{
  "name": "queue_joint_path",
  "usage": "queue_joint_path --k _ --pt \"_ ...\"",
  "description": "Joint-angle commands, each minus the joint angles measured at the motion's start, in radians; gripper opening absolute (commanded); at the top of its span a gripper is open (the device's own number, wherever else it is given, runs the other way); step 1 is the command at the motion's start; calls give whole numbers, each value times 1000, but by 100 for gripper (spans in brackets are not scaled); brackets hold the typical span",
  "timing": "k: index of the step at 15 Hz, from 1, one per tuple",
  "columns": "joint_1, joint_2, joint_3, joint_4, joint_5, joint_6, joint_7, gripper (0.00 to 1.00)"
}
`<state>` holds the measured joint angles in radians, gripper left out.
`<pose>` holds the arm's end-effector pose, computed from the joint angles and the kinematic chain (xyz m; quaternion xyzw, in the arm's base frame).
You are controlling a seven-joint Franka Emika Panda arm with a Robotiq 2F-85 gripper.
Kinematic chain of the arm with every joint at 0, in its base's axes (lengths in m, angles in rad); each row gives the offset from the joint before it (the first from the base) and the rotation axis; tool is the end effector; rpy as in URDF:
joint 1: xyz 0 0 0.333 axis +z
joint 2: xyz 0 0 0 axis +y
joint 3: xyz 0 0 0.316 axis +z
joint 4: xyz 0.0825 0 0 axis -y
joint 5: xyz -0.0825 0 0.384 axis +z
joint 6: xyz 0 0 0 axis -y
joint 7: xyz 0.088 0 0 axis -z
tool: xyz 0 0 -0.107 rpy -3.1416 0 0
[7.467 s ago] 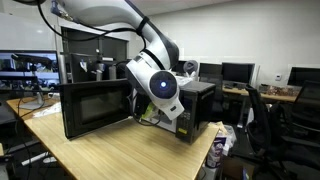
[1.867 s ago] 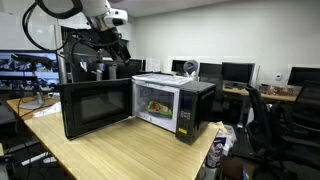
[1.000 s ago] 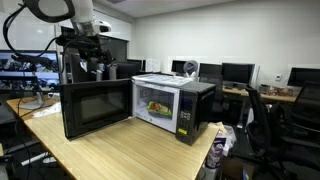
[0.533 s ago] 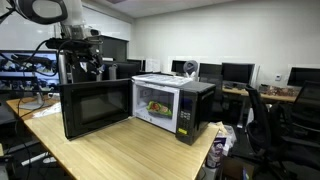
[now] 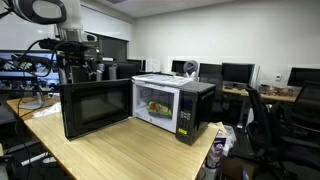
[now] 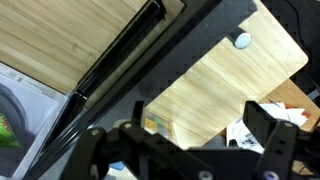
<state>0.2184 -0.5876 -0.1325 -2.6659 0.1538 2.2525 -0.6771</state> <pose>0.3731 0.0371 0.4359 -0.9328 -0.3361 -0.1078 0.0726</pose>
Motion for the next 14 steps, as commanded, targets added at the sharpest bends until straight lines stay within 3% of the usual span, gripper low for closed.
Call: queue_joint_path --k 1,6,14 --pt "-5 46 15 8 -39 17 -38 100" --pt "-1 114 8 32 -27 2 -73 100" --pt "41 -75 8 -17 16 8 -199 100"
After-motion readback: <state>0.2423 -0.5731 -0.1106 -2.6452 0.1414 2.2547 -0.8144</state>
